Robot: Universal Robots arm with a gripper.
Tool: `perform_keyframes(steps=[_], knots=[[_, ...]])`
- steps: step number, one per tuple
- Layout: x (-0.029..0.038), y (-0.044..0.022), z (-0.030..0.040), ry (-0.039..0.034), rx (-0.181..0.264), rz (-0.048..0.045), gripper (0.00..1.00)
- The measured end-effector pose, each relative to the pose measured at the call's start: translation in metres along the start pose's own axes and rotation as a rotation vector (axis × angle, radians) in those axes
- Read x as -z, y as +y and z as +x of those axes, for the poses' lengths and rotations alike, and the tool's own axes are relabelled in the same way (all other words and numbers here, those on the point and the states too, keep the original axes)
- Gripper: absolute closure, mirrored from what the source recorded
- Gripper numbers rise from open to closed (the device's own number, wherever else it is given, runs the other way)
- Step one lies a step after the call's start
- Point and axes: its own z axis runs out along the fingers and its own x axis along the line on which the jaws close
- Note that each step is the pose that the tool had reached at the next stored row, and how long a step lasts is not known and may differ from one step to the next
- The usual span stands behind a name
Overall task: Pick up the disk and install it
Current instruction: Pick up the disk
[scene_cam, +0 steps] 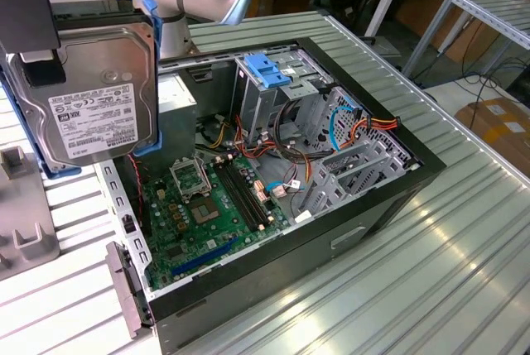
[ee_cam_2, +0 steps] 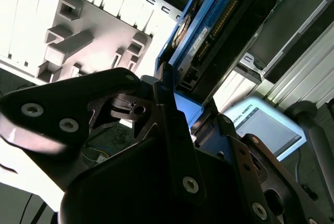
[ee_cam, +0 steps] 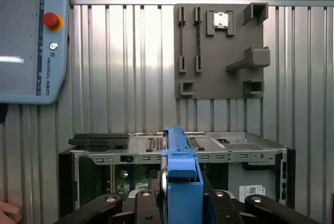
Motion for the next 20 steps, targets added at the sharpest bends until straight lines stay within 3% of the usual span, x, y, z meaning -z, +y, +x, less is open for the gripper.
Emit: perform_keyframes(steps=[20], knots=[[0.0001, -0.0079, 0.0047, 0.0000, 0.000, 0.0000, 0.63]])
